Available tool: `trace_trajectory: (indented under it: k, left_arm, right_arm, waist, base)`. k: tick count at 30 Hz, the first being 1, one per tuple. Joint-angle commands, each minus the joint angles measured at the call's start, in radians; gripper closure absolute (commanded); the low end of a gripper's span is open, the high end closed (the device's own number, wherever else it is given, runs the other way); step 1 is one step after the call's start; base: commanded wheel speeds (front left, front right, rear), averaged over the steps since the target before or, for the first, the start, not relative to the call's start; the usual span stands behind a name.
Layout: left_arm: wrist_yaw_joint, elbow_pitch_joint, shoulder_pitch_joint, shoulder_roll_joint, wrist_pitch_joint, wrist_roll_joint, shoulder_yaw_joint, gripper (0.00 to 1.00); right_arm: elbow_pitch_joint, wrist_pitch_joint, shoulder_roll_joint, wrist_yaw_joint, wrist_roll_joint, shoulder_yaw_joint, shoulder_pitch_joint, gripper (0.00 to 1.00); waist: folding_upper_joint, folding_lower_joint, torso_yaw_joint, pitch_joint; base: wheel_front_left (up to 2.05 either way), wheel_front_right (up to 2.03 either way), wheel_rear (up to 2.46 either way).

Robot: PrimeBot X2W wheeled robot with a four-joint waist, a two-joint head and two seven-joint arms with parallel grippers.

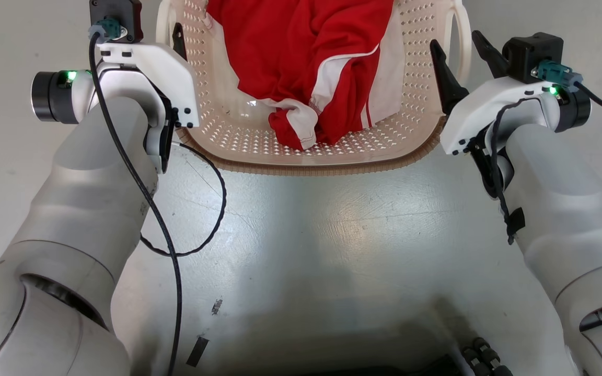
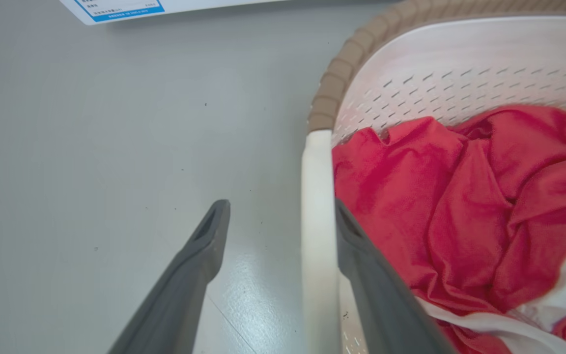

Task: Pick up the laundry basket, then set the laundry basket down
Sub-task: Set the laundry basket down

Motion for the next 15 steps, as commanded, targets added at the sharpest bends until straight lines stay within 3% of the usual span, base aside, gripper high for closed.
trace_trajectory:
  k: [1, 15]
  left_arm:
    - [0.007, -0.004, 0.021, 0.031, -0.004, -0.008, 0.012, 0.00]
    - [-0.021, -0.012, 0.095, -0.003, -0.045, -0.060, 0.056, 0.00]
  right_arm:
    - [-0.019, -0.014, 0.016, 0.006, -0.016, -0.003, 0.062, 0.00]
    - [-0.149, -0.014, 0.028, 0.006, -0.098, -0.145, 0.167, 0.00]
  waist:
    - [0.0000, -0.0001, 0.000, -0.004]
    - [0.0000, -0.0001, 0.007, -0.117]
  base:
    - [0.00, 0.00, 0.00]
    - [0.00, 0.00, 0.00]
